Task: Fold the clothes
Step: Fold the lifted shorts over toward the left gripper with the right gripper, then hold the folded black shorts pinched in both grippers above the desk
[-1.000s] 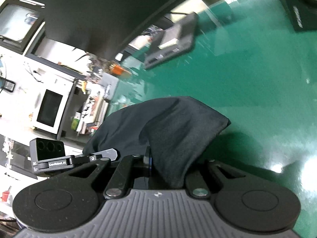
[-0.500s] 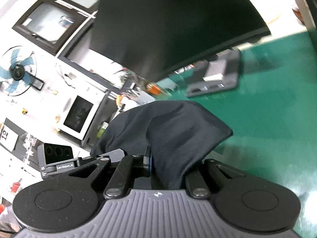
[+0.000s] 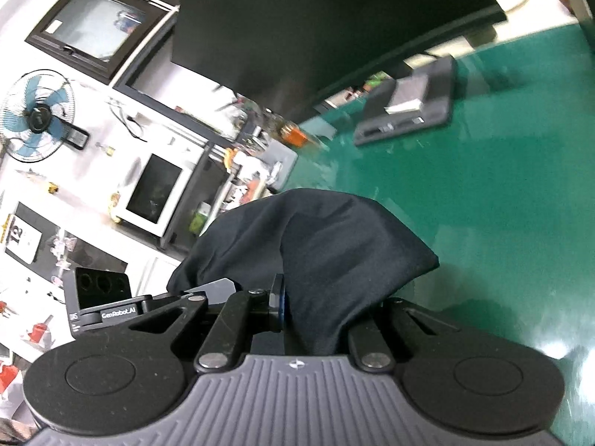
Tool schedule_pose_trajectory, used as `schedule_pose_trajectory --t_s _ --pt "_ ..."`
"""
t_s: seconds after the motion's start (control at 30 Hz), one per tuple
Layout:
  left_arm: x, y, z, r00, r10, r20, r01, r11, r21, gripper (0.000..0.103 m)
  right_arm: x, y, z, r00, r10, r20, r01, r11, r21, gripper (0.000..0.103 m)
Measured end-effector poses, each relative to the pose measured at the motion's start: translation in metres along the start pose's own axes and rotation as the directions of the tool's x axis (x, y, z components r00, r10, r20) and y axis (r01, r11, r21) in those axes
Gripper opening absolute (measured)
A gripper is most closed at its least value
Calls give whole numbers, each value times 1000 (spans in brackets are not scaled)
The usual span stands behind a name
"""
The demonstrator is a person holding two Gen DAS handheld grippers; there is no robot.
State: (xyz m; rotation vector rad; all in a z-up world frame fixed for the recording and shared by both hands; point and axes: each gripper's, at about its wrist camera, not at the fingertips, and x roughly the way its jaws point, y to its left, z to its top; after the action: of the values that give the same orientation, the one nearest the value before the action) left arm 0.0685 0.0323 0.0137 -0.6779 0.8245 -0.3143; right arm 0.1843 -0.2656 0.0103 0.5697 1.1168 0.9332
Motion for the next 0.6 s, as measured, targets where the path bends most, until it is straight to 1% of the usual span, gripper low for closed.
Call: schedule_pose_trajectory --t_s 0.17,0.33,0.43,0.6 --pt "5 8 -6 1000 -9 -30 9 1000 -3 10 4 -3 -15 999 -40 -13 41 999 21 10" --pt "8 23 -2 996 -1 -91 3 1000 22 10 14 -2 -29 997 -74 4 74 996 43 10" --pt "6 30 1 992 12 -129 -6 999 50 10 27 -2 -39 996 -94 3 93 993 72 10" --pt "5 45 6 984 36 -173 -22 996 83 10 53 9 -50 988 -153 -17 154 986 70 10"
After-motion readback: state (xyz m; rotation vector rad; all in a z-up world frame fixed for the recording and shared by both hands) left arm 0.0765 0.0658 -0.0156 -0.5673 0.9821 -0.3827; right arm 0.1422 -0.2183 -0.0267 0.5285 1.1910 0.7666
